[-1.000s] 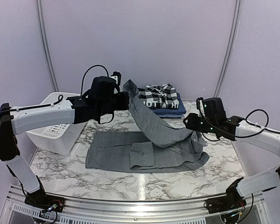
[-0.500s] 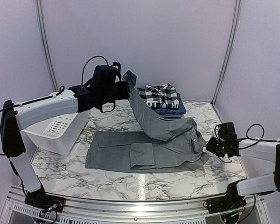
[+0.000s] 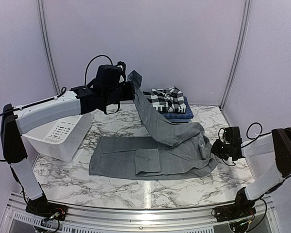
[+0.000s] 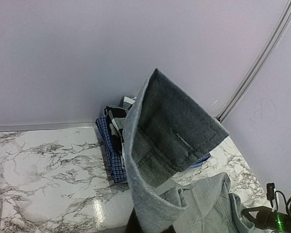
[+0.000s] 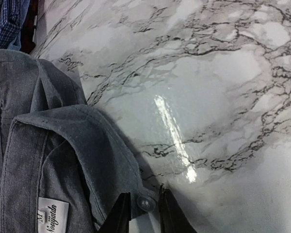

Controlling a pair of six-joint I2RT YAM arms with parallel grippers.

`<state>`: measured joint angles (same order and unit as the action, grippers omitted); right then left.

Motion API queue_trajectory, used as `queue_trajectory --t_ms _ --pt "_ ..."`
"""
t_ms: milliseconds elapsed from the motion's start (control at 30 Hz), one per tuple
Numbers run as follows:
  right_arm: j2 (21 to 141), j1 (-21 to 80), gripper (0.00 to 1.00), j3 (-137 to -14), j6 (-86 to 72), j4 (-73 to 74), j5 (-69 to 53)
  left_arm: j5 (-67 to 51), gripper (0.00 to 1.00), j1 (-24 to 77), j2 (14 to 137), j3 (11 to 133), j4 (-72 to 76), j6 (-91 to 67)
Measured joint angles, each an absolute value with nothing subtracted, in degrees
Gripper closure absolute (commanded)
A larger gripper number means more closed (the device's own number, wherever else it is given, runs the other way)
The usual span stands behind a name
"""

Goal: Fold and stack the long sleeve shirts
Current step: Place the sleeve at the center of the board.

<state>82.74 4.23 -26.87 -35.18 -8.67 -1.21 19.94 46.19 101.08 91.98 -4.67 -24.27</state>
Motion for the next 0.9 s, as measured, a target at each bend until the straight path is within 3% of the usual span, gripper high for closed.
queue_trajectory --t_ms 100,600,900 --pt "83.8 4.2 1.0 -27.7 -35.2 -9.0 -1.0 20.0 1.0 45.9 101.4 93.4 -4.7 -23.9" --pt "78.5 4.2 1.0 -43.1 -27.4 5.7 12.8 17.0 1.0 40.2 105.1 103.5 -1.5 -19.6" --pt "79.7 4.2 0.88 -45.3 -24.1 10.4 15.8 11.2 1.0 34.5 111.7 108.2 1.1 -19.2"
